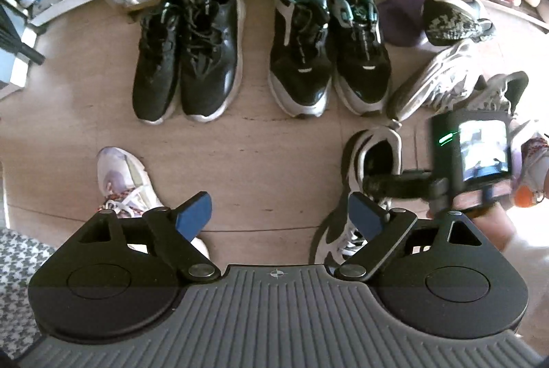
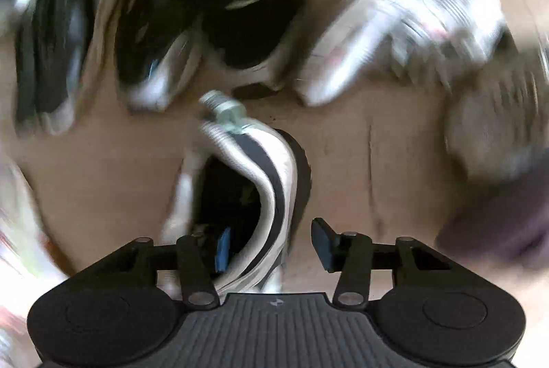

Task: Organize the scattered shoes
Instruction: 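Grasp the white-and-black sneaker with the right tool, reposition it and release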

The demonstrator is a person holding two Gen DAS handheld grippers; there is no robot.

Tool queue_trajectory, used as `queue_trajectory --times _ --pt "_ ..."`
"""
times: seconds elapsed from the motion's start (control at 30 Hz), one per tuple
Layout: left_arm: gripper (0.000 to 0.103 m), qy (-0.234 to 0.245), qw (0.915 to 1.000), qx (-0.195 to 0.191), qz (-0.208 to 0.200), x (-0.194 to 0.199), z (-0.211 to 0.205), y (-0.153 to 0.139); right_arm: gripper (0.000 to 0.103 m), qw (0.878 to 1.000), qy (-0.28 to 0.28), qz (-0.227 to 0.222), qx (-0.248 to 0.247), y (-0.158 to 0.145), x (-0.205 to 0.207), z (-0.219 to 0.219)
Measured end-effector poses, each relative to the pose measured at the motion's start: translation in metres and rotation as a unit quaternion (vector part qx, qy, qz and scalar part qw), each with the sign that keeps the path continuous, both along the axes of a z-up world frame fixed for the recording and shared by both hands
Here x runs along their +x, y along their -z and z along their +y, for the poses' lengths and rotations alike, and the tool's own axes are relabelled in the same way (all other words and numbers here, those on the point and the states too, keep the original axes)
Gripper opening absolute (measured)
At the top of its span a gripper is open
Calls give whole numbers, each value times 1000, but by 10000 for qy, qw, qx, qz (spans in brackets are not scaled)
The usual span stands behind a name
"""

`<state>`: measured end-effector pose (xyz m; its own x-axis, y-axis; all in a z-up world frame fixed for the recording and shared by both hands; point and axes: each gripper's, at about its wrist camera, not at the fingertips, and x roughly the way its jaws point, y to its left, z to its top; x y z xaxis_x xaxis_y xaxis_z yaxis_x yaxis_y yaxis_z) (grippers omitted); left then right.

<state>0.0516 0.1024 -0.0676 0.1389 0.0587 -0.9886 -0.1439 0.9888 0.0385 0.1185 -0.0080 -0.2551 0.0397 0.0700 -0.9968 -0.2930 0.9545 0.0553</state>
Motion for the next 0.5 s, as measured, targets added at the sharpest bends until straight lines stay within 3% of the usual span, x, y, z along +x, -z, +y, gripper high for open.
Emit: queue_trajectory --times 0.1,0.23,0.37,0.5 --pt "91 -17 10000 -27 12 4 -1 0 25 9908 -1227 -372 -423 -3 -7 30" --pt "91 88 10000 -22 11 6 -8 0 20 9888 -1367 -354 -488 -4 -4 28" --pt "91 161 9998 -2 110 7 -13 5 20 9812 -1664 -431 -873 -4 -8 22" --pt "91 174 9997 34 143 7 -15 8 21 9657 -2250 -640 -1124 -7 -15 27"
